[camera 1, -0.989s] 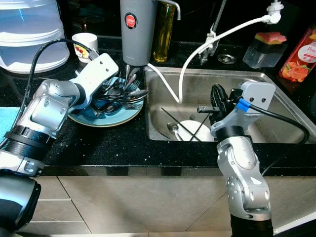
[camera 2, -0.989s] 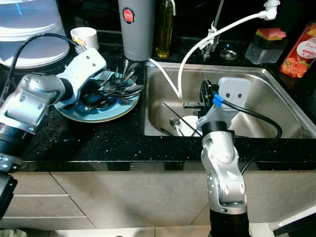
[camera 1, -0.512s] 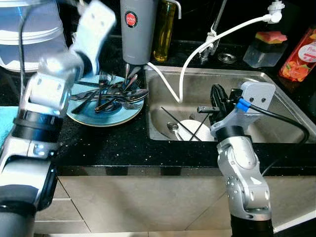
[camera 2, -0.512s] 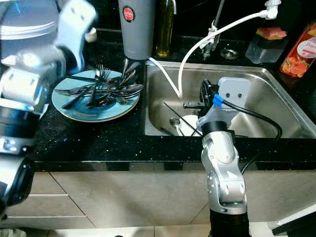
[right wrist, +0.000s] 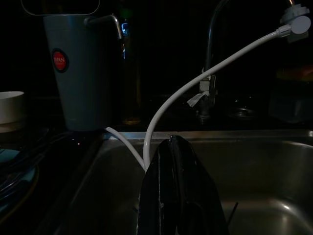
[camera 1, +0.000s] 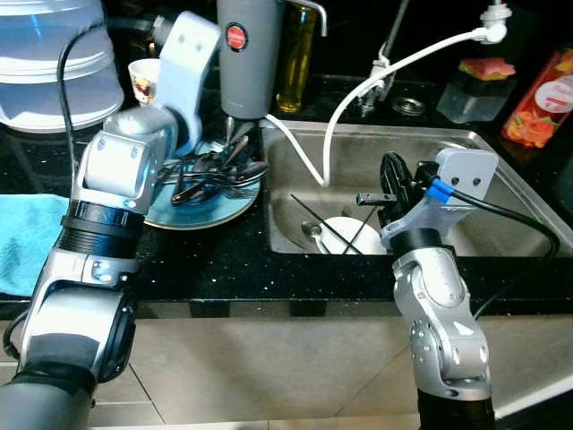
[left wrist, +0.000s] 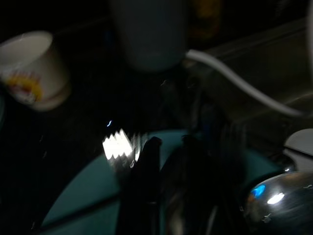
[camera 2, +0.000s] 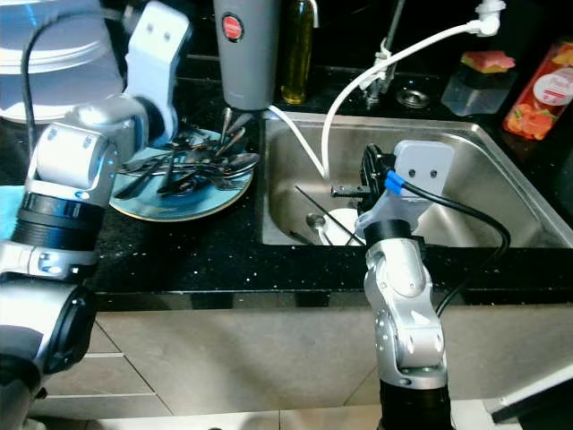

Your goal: Kitchen organization

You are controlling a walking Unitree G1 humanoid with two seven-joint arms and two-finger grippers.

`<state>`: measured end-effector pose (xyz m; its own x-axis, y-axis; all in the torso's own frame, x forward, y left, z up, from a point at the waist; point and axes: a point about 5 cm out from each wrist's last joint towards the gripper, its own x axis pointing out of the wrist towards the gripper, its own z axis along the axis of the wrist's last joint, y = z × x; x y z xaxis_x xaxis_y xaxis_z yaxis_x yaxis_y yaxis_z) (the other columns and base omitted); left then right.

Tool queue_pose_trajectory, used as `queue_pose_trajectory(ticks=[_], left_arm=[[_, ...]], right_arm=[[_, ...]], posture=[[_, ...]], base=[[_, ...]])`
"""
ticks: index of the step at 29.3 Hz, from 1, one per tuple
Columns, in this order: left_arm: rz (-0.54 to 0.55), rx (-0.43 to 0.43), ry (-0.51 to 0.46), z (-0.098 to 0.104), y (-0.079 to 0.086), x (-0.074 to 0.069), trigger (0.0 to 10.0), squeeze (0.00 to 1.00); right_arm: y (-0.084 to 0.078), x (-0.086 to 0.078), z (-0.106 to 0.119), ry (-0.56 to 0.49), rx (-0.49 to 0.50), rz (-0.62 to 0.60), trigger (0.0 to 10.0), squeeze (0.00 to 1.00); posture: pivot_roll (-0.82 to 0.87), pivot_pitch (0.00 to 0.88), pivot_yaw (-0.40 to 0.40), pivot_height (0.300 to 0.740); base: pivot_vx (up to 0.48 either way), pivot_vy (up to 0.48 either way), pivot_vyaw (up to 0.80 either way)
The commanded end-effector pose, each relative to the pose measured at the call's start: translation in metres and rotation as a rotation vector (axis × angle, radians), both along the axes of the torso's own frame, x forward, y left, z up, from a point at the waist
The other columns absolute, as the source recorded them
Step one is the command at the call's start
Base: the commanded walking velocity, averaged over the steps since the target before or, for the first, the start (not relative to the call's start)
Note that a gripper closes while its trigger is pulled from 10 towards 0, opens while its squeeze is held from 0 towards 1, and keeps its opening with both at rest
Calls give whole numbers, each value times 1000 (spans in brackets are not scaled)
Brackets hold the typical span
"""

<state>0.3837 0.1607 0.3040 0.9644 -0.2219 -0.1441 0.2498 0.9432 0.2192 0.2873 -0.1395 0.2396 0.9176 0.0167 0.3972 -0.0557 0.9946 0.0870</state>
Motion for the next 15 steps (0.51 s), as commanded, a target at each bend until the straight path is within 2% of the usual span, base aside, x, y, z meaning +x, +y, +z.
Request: queue_pose_trajectory(ticks=[1, 5, 8, 9, 15], left_arm=[[30, -7, 35, -9, 2, -1, 10000, 1000], [105, -45, 125, -27, 9, -4, 10000, 1000], [116, -81, 171, -34, 9, -5, 10000, 1000], [120, -101, 189, -36, 8, -6, 10000, 0], [139, -156, 240, -42, 6, -4, 10000, 0]], right_arm=[[-1, -1, -2, 2, 3, -8, 10000, 0], [0, 0, -3, 5, 1, 3, 10000, 0], [1, 1, -2, 3, 2, 5, 10000, 0], [1, 1, -2, 2, 2, 6, 10000, 0], [1, 1, -2, 1, 1, 6, 10000, 0]], posture=[[224, 36, -64, 740], [227, 35, -66, 740], [230, 30, -68, 740], [230, 29, -68, 740], [228, 25, -64, 740]], base=[[0, 0, 0], [0, 0, 0], [0, 0, 0], [0, 0, 0], [0, 0, 0]])
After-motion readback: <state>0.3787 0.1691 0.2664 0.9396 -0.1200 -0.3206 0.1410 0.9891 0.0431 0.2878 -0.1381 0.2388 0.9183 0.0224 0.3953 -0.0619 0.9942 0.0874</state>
